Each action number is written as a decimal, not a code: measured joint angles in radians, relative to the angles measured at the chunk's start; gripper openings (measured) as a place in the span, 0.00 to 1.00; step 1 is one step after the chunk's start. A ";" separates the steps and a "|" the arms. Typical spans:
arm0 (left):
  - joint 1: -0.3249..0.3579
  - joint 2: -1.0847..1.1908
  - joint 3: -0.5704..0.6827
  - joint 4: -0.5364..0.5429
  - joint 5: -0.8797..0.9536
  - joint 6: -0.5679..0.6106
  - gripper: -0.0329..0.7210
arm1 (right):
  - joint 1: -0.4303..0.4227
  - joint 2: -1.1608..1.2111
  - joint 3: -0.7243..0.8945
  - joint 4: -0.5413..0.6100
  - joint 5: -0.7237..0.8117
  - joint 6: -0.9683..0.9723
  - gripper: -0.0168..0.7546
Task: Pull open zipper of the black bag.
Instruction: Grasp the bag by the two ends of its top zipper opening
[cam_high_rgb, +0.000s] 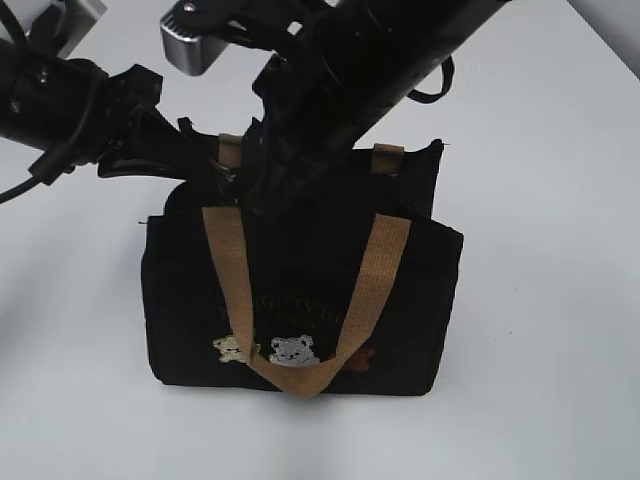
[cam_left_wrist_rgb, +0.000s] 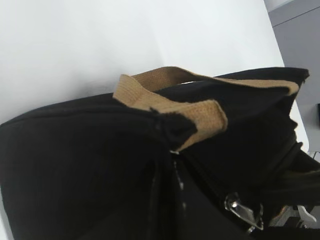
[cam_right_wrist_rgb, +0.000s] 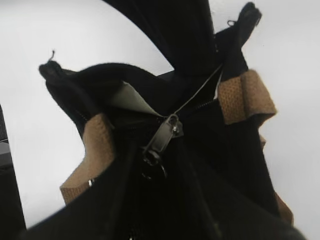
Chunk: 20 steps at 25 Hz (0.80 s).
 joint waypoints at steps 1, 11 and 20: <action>0.000 0.000 0.000 0.000 0.000 0.000 0.05 | 0.000 0.002 0.000 -0.003 0.000 0.000 0.30; 0.000 0.000 0.000 0.000 0.001 0.000 0.05 | 0.000 0.003 -0.001 -0.026 0.053 0.000 0.02; 0.000 0.000 0.000 -0.007 0.003 0.000 0.05 | 0.000 -0.045 -0.001 -0.166 0.082 0.066 0.02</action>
